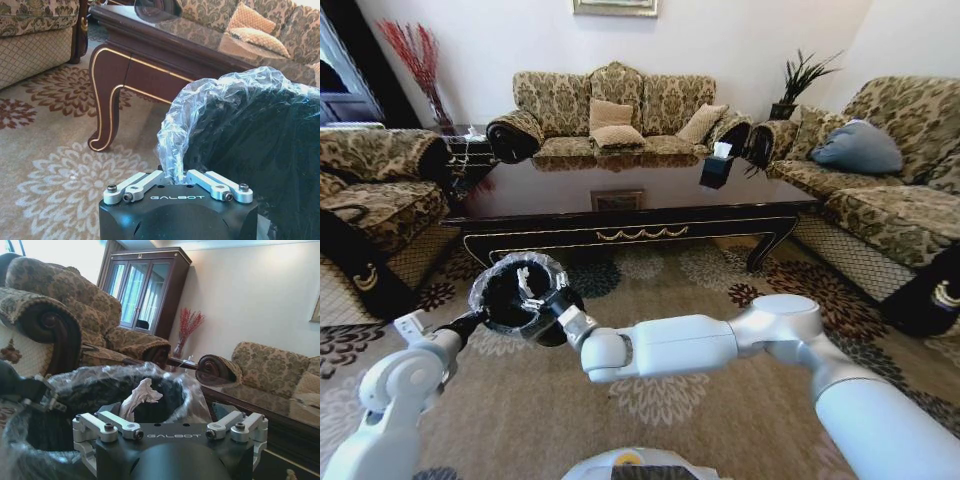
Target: Move to the front of the table and pick up the trash from the floor, then place it into the trash bin.
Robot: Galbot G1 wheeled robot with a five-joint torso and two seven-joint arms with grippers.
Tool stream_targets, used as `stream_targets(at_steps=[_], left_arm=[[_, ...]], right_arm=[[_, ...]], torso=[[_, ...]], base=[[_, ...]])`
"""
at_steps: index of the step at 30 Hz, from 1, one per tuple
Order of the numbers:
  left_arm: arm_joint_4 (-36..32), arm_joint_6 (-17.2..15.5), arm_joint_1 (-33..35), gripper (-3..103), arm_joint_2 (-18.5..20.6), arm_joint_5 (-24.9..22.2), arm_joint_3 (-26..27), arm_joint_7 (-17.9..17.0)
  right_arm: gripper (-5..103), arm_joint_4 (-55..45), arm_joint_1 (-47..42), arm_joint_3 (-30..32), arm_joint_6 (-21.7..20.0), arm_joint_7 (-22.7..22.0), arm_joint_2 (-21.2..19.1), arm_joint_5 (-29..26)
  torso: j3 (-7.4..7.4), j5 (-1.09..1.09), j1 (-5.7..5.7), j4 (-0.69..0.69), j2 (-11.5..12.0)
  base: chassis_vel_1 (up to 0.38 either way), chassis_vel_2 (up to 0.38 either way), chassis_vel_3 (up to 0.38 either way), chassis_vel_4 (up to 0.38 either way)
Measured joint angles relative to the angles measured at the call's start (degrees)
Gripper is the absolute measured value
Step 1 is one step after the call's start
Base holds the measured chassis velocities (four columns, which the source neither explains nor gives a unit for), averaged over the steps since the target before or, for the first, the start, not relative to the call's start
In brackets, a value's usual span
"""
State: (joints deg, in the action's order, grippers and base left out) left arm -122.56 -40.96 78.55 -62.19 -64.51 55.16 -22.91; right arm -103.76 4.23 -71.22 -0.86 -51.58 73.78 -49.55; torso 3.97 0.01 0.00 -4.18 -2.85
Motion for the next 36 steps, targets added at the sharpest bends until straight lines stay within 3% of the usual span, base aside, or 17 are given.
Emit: stream_targets(at_steps=[24,28,31,36], left_arm=[[1.85,0.01,-1.14,2,-0.06,1.02,-0.40,0.13],[3.70,0.44,-0.35,2,-0.91,4.05,-2.61,0.32],[5.64,1.06,0.44,2,-1.80,6.69,-4.29,0.41],[8.41,2.31,1.53,2,-2.93,9.83,-5.32,0.36]], right_arm=[[100,-1.06,1.38,2.78,-0.28,-1.04,-2.20,-0.81],[100,1.41,0.30,7.80,2.45,-0.81,-1.05,-3.07],[100,5.83,-0.84,14.85,5.79,0.54,-0.24,-4.79],[100,11.23,-4.36,25.09,5.19,0.69,-1.93,-4.10]], torso=[[0.00,0.00,0.00,-0.01,0.00],[0.00,-0.01,0.00,0.00,0.00],[0.00,-0.01,0.00,0.02,0.00],[0.00,-0.01,0.00,0.00,0.00]], base=[[0.000,0.000,0.000,0.000],[0.000,0.000,0.000,0.000],[0.000,0.000,0.000,0.000],[0.000,0.000,0.000,0.000]])
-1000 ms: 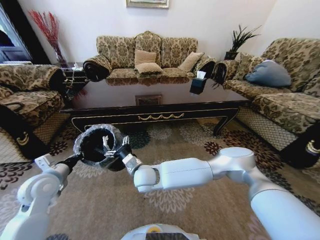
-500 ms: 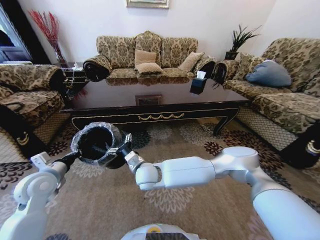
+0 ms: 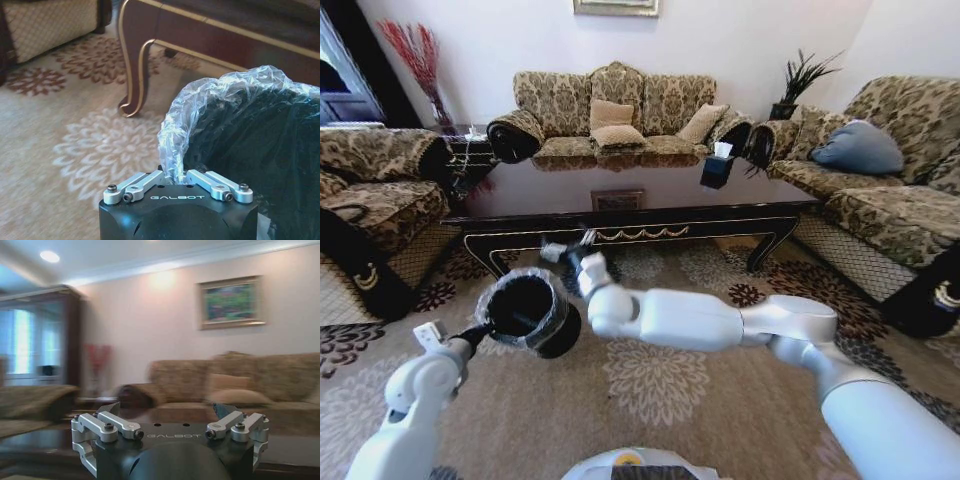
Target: Move to the front of the table and pick up the trash from the floor, then place it into the trash bin.
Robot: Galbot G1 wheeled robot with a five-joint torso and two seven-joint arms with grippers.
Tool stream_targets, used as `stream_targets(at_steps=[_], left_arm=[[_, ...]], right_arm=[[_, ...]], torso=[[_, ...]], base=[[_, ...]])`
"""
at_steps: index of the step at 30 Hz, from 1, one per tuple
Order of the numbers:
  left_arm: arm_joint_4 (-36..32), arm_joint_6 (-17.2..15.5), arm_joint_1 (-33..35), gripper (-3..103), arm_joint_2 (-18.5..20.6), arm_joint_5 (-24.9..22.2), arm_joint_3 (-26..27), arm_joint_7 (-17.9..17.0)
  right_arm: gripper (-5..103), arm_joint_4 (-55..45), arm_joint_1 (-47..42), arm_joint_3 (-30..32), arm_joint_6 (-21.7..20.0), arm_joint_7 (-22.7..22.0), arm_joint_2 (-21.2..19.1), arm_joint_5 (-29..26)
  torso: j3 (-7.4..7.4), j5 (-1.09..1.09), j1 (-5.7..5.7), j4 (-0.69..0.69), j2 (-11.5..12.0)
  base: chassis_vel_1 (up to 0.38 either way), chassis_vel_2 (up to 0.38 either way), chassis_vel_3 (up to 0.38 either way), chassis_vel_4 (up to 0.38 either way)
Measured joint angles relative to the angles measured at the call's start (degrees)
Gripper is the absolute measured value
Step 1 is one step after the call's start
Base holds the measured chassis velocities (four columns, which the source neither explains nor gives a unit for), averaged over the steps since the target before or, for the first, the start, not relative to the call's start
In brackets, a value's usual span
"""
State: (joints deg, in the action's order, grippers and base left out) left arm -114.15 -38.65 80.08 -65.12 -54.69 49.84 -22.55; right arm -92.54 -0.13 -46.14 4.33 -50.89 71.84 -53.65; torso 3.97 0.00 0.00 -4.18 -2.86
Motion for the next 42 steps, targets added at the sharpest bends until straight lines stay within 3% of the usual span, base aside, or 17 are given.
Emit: stream_targets(at_steps=[7,12,18,30,31,34,35,38,39,40,41,42], left_arm=[[3.28,1.40,1.49,2,-2.77,2.95,0.03,-1.40],[4.69,1.54,2.58,2,-4.98,3.88,0.58,-2.75],[5.65,1.49,2.86,2,-7.16,3.62,2.27,-3.65],[9.84,3.41,1.93,1,-9.47,4.66,4.38,-4.84],[9.72,5.23,1.92,6,-9.84,5.85,4.31,-4.89],[7.36,16.53,2.86,17,-10.54,15.31,4.07,-2.98],[7.36,16.53,2.86,17,-10.54,15.31,4.07,-2.98],[2.24,25.81,5.91,33,-10.28,24.68,3.84,-1.47],[1.07,29.19,6.95,33,-10.20,28.66,3.96,-0.66],[0.26,33.93,7.93,39,-10.21,33.62,4.37,0.64],[0.26,33.93,7.93,39,-10.21,33.62,4.37,0.64],[-0.15,39.12,8.65,44,-10.33,38.36,4.81,2.16]], right_arm=[[100,3.32,-8.99,12.36,-2.65,-0.33,-5.76,5.70],[100,3.06,-20.09,22.18,-2.41,3.05,-11.44,12.87],[100,0.35,-30.43,31.65,-1.90,5.60,-14.41,16.95],[100,-5.02,-45.71,47.80,-1.94,9.97,-18.13,19.61],[100,-5.53,-47.35,49.16,-1.88,10.36,-18.33,19.85],[100,-7.52,-52.21,53.81,-1.12,12.05,-18.53,20.75],[100,-7.52,-52.21,53.81,-1.12,12.05,-18.53,20.75],[100,-10.98,-57.46,60.02,0.40,15.45,-18.71,20.32],[100,-11.74,-58.78,61.82,1.49,16.51,-18.71,20.40],[100,-12.52,-60.42,64.07,3.11,18.25,-18.61,20.67],[100,-12.52,-60.42,64.07,3.11,18.25,-18.61,20.67],[100,-13.13,-61.94,66.30,4.48,19.93,-18.47,21.05]], torso=[[0.00,0.02,0.00,0.00,0.00],[0.00,0.02,0.00,-0.01,0.00],[-0.01,0.02,0.00,-0.02,0.00],[-0.01,0.02,0.00,-0.01,0.00],[-0.01,0.01,0.00,-0.02,0.00],[-0.01,0.00,0.00,0.00,0.00],[-0.01,0.00,0.00,0.00,0.00],[-0.01,0.03,0.00,0.00,0.00],[-0.01,0.01,0.00,0.00,-0.01],[-0.01,0.02,0.00,0.00,-0.01],[-0.01,0.02,0.00,0.00,-0.01],[-0.01,0.02,0.00,0.00,-0.01]], base=[[0.000,0.000,0.000,0.000],[0.000,0.000,0.000,0.000],[0.000,0.000,0.000,0.000],[0.000,0.000,0.000,0.000],[0.000,0.000,0.000,0.000],[0.000,0.000,0.000,0.000],[0.000,0.000,0.000,0.000],[0.000,0.000,0.000,0.000],[0.000,0.000,0.000,0.000],[0.000,0.000,0.000,0.000],[0.000,0.000,0.000,0.000],[0.000,0.000,0.000,0.000]])
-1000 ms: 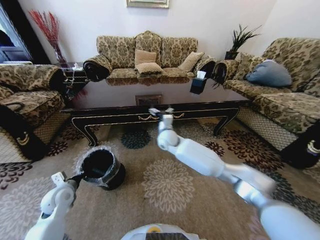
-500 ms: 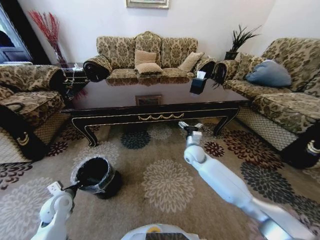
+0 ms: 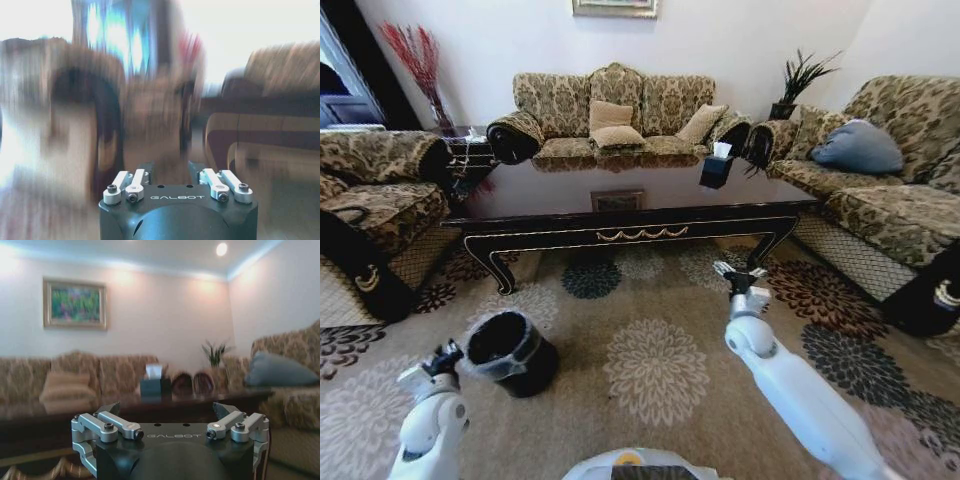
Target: Move to the front of the table and pick up the trash from the floor, then place it into the trash bin.
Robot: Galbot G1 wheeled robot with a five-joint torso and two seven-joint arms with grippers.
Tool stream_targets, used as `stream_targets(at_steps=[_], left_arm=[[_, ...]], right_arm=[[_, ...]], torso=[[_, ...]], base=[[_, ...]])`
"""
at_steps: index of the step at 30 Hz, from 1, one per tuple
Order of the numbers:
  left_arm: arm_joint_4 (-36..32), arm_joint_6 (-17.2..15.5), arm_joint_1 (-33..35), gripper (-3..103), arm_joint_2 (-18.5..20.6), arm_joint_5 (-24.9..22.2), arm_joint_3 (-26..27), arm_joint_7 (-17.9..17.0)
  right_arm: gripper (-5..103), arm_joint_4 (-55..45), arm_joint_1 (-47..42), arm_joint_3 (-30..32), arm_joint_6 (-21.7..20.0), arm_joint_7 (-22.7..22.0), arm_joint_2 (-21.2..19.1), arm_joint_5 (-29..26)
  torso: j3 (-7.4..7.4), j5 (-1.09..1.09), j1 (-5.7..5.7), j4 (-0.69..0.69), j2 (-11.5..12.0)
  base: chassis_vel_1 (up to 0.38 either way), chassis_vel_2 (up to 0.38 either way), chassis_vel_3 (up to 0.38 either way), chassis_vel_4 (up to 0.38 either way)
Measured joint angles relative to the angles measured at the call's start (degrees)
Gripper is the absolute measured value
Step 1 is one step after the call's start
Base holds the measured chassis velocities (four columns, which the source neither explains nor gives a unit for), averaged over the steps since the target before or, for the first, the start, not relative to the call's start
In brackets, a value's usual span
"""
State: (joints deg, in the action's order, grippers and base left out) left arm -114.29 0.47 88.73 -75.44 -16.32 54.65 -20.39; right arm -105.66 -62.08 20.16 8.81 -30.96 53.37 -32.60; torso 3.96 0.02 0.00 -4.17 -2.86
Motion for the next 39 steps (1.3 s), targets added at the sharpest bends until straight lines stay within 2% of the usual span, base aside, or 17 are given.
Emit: stream_targets(at_steps=[1,2,3,4,5,6,9,10,11,13,15,21,26,30,34,39], left_arm=[[-0.32,4.94,0.57,49,-0.26,4.23,0.37,1.41],[-0.57,7.34,0.90,49,-0.51,6.28,0.55,2.21],[-1.58,10.74,1.83,54,-1.41,9.01,0.71,3.91],[-2.74,11.36,2.73,60,-2.25,9.36,0.67,4.90],[-2.74,11.36,2.73,60,-2.25,9.36,0.67,4.90],[-3.91,11.12,3.70,66,-3.18,8.74,0.41,5.76],[-6.02,8.41,5.94,82,-5.26,7.30,-0.68,6.96],[-6.60,7.53,7.04,82,-5.85,7.66,-1.08,7.79],[-6.60,7.53,7.04,82,-5.85,7.66,-1.08,7.79],[-7.47,7.07,8.99,92,-6.61,9.06,-1.68,9.61],[-8.33,8.15,11.36,99,-7.36,10.16,-2.53,11.38],[-11.08,8.51,12.99,100,-8.33,8.57,-4.10,11.73],[-17.92,5.49,11.28,100,-8.87,6.63,-7.36,11.88],[-19.10,5.30,10.86,100,-9.20,5.48,-8.09,13.27],[-19.72,6.52,11.76,100,-9.28,4.01,-7.78,15.93],[-19.88,6.90,12.06,100,-9.28,3.68,-7.57,16.60]], right_arm=[[100,-0.55,-1.49,1.99,1.26,1.41,0.21,0.44],[100,-0.90,-2.39,3.02,2.02,2.06,0.37,0.69],[100,-1.61,-4.56,4.99,3.77,3.36,0.81,1.12],[100,-2.08,-6.60,6.43,5.28,4.45,1.26,1.45],[100,-2.08,-6.60,6.43,5.28,4.45,1.26,1.45],[100,-2.38,-8.39,7.49,6.89,5.98,1.72,1.78],[100,-2.45,-13.23,9.47,12.84,11.97,3.18,3.88],[100,-2.56,-14.83,10.10,14.15,13.95,3.87,5.31],[100,-2.56,-14.83,10.10,14.15,13.95,3.87,5.31],[100,-3.10,-16.80,10.55,15.45,15.66,5.07,7.63],[100,-4.34,-18.77,10.65,15.87,16.19,6.96,12.38],[100,-6.04,-19.96,9.28,14.23,14.91,7.04,16.30],[100,-12.32,-19.83,8.76,9.53,11.49,2.50,12.05],[100,-15.25,-20.14,9.63,9.17,11.53,0.58,10.56],[100,-16.86,-20.75,10.84,10.64,14.14,0.05,9.95],[100,-17.09,-20.88,11.13,11.16,15.07,0.02,9.78]], torso=[[0.00,-0.01,0.00,0.00,0.00],[0.00,-0.02,0.00,-0.01,0.00],[0.00,-0.02,0.00,-0.01,0.00],[0.00,-0.02,0.00,-0.01,0.00],[0.00,-0.02,0.00,-0.01,0.00],[0.00,-0.02,0.00,-0.01,0.00],[0.00,-0.02,0.00,-0.01,0.00],[0.00,-0.03,0.00,-0.01,0.00],[0.00,-0.03,0.00,-0.01,0.00],[0.01,-0.03,0.00,-0.01,0.00],[0.01,-0.02,-0.01,0.00,0.00],[0.01,-0.01,-0.01,0.00,0.00],[0.01,-0.02,0.00,-0.01,0.00],[0.01,-0.02,0.00,-0.01,0.00],[0.01,-0.03,0.00,0.00,0.00],[0.01,-0.02,0.00,0.00,0.01]], base=[[0.000,0.000,0.000,0.000],[0.000,0.000,0.000,0.000],[0.000,0.000,0.000,0.000],[0.000,0.000,0.000,0.000],[0.000,0.000,0.000,0.000],[0.000,0.000,0.000,0.000],[0.000,0.000,0.000,0.000],[0.000,0.000,0.000,0.000],[0.000,0.000,0.000,0.000],[0.000,0.000,0.000,0.000],[0.000,0.000,0.000,0.000],[0.000,0.000,0.000,0.000],[0.000,0.000,0.000,0.000],[0.000,0.000,0.000,0.000],[0.000,0.000,0.000,0.000],[0.000,0.000,0.000,0.000]])
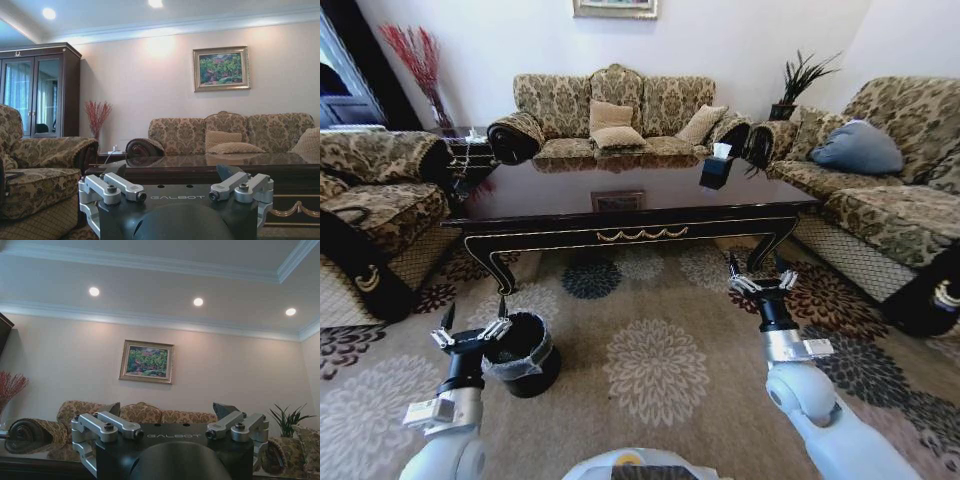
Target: Move to the front of the table and pick up the trash from the floor, then place it into the trash bin.
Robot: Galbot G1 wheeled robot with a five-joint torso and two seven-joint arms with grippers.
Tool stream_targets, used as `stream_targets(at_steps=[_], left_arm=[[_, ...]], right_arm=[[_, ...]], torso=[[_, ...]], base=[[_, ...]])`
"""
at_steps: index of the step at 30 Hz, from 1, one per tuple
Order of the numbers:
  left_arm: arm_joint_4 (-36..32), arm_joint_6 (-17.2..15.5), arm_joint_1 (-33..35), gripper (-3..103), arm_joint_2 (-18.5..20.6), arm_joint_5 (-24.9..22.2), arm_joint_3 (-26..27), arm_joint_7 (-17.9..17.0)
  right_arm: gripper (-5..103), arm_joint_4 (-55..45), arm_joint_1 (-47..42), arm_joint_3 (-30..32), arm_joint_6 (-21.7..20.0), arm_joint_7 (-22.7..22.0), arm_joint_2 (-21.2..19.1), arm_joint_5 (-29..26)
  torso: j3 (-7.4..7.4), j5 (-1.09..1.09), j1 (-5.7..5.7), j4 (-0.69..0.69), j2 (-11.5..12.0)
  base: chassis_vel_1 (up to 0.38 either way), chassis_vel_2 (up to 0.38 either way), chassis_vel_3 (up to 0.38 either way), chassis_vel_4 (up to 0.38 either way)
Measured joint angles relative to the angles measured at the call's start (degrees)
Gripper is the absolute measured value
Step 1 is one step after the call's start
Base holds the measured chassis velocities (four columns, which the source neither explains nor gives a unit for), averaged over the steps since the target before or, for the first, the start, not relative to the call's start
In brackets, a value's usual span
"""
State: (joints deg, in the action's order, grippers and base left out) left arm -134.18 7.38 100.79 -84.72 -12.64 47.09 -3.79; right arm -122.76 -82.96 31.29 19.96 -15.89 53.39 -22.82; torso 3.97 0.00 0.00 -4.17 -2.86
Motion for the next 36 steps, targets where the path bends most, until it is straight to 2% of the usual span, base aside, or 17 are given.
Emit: stream_targets(at_steps=[21,36], left_arm=[[0.17,0.03,-0.02,100,0.06,-0.03,0.11,-0.05],[0.25,0.03,-0.04,100,0.07,0.00,0.12,-0.11]], right_arm=[[100,0.25,0.13,-0.06,0.06,0.01,0.06,-0.06],[100,0.34,0.16,-0.11,0.07,-0.04,0.07,-0.06]], torso=[[0.01,0.00,0.01,0.00,0.00],[0.00,0.02,0.00,-0.01,0.01]], base=[[0.024,-0.017,-0.024,0.025],[0.244,-0.246,-0.255,0.254]])
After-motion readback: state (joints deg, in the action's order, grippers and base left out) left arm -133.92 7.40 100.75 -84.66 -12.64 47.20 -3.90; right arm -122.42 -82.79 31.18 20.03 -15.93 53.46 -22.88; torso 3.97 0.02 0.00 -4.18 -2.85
